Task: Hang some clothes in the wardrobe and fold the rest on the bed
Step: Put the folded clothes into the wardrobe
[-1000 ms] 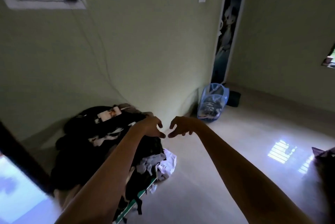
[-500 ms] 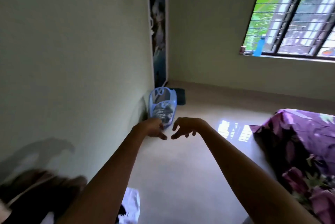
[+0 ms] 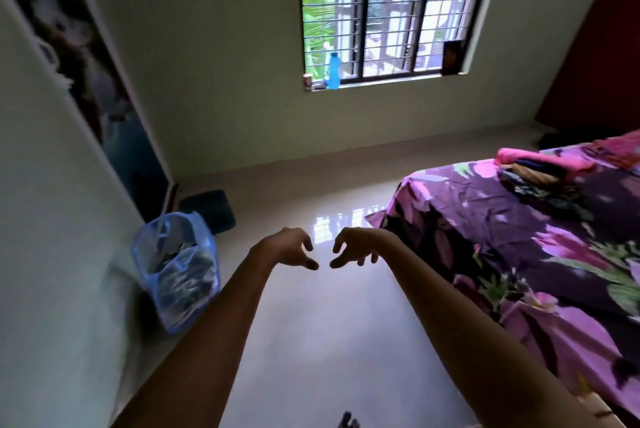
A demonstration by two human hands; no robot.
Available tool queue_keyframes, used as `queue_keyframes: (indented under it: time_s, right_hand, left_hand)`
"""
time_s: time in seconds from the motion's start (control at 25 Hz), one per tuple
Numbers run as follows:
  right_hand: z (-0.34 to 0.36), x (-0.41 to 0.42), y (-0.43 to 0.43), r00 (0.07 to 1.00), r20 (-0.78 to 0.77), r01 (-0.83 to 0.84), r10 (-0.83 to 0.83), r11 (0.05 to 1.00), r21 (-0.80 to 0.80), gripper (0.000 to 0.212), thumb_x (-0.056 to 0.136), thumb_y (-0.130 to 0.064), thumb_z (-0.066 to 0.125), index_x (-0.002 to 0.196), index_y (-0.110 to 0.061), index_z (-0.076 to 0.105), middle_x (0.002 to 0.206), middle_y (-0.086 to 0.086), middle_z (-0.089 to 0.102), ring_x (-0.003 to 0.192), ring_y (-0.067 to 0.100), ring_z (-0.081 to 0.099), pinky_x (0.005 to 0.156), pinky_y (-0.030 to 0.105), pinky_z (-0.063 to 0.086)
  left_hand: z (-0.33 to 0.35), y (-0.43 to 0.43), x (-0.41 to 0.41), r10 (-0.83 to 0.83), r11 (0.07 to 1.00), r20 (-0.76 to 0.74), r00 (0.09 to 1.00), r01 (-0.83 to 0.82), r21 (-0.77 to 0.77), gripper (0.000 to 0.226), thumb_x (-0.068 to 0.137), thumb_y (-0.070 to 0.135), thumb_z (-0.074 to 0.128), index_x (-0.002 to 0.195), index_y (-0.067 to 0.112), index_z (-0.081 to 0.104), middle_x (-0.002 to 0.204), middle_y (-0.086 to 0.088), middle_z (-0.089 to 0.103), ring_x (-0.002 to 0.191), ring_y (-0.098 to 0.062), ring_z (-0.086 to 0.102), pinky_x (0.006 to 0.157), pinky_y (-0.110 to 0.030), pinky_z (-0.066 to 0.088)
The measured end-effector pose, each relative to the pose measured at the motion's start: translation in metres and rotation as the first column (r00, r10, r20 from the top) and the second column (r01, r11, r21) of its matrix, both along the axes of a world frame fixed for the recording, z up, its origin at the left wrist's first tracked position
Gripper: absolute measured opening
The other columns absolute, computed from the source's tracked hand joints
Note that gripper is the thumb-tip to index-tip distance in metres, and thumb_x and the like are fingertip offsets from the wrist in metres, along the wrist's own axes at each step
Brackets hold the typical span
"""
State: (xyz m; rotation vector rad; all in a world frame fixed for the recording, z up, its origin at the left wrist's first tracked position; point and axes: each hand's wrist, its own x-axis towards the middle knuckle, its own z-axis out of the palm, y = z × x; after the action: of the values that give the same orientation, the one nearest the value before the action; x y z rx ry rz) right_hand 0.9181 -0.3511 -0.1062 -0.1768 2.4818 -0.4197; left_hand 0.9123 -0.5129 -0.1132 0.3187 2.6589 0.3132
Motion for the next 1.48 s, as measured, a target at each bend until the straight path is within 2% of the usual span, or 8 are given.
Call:
queue_keyframes:
  time_s: [0.2,0.32,0.56,0.88,1.04,1.12,1.32,1.48]
  right_hand:
    - [0.008,-0.11,0.081,0.988,-0.039,0.146,-0.146,0.989,-0.016,0.054,0.089,-0.036,0.064,0.13,-0.003,0.051,0.133,0.015,0.053,0.094,0.032,0.066,0.079,0.037,0.056]
    - [0.022,-0.165,0.138,0.97,-0.117,0.212,-0.212,0.977,-0.011,0.045,0.092,-0.031,0.06,0.122,0.002,0.057,0.111,0.018,0.065,0.083,0.026,0.063,0.047,0.017,0.047]
    - [0.016,-0.21,0.247,0.95,-0.053,0.312,-0.308,0.946,0.085,0.035,0.094,-0.028,0.058,0.109,0.003,0.055,0.076,0.008,0.051,0.059,0.019,0.049,0.031,0.014,0.036]
    - [-0.01,-0.297,0.413,0.793,0.003,0.609,-0.609,0.793,0.021,0.03,0.091,-0.027,0.062,0.109,-0.003,0.061,0.081,0.01,0.052,0.064,0.021,0.052,0.03,0.013,0.038]
    - [-0.014,-0.346,0.497,0.699,-0.028,0.714,-0.715,0.699,-0.029,0.037,0.089,-0.031,0.065,0.101,0.004,0.066,0.068,0.01,0.056,0.054,0.015,0.05,0.039,0.014,0.039]
    - [-0.021,-0.363,0.532,0.642,-0.056,0.762,-0.765,0.645,-0.063,0.042,0.086,-0.032,0.068,0.1,0.007,0.066,0.084,0.022,0.066,0.062,0.017,0.055,0.055,0.02,0.044]
    - [-0.044,-0.394,0.609,0.622,0.05,0.783,-0.782,0.622,-0.005,0.036,0.089,-0.029,0.065,0.105,0.003,0.066,0.08,0.012,0.06,0.049,0.013,0.049,0.035,0.013,0.037]
    - [-0.064,-0.424,0.683,0.628,0.059,0.778,-0.776,0.629,-0.011,0.034,0.088,-0.026,0.066,0.108,0.001,0.067,0.101,0.019,0.069,0.071,0.02,0.057,0.052,0.024,0.045]
  left_hand:
    - [0.019,0.081,-0.125,-0.131,0.991,0.008,0.991,0.131,0.022,0.055,0.081,0.041,0.07,0.128,0.018,0.053,0.13,-0.003,0.053,0.114,-0.018,0.054,0.091,-0.026,0.042]
    - [0.032,0.141,-0.195,-0.221,0.973,-0.062,0.973,0.224,0.053,0.053,0.083,0.038,0.069,0.128,0.015,0.054,0.131,-0.005,0.052,0.119,-0.02,0.05,0.092,-0.024,0.039]
    - [0.023,0.268,-0.269,-0.521,0.853,0.006,0.854,0.521,-0.026,0.043,0.086,0.033,0.065,0.124,0.013,0.06,0.123,-0.008,0.06,0.111,-0.023,0.055,0.081,-0.023,0.041]
    - [-0.007,0.452,-0.397,-0.74,0.673,-0.004,0.673,0.739,-0.029,0.052,0.085,0.038,0.065,0.13,0.014,0.054,0.136,-0.005,0.05,0.125,-0.021,0.044,0.097,-0.024,0.034]
    - [-0.003,0.547,-0.465,-0.804,0.595,-0.006,0.595,0.803,-0.014,0.054,0.086,0.039,0.064,0.132,0.012,0.051,0.139,-0.007,0.049,0.127,-0.022,0.043,0.101,-0.026,0.032]
    - [-0.007,0.589,-0.489,-0.836,0.549,-0.006,0.549,0.836,-0.006,0.054,0.087,0.037,0.063,0.133,0.012,0.05,0.139,-0.007,0.048,0.127,-0.022,0.043,0.099,-0.024,0.031]
    - [-0.027,0.676,-0.523,-0.893,0.445,0.063,0.445,0.895,-0.016,0.055,0.089,0.037,0.061,0.135,0.01,0.049,0.141,-0.008,0.046,0.128,-0.022,0.042,0.098,-0.024,0.029]
    - [-0.044,0.742,-0.553,-0.891,0.444,0.089,0.444,0.896,-0.021,0.052,0.089,0.036,0.061,0.131,0.008,0.052,0.137,-0.009,0.051,0.125,-0.024,0.046,0.098,-0.026,0.034]
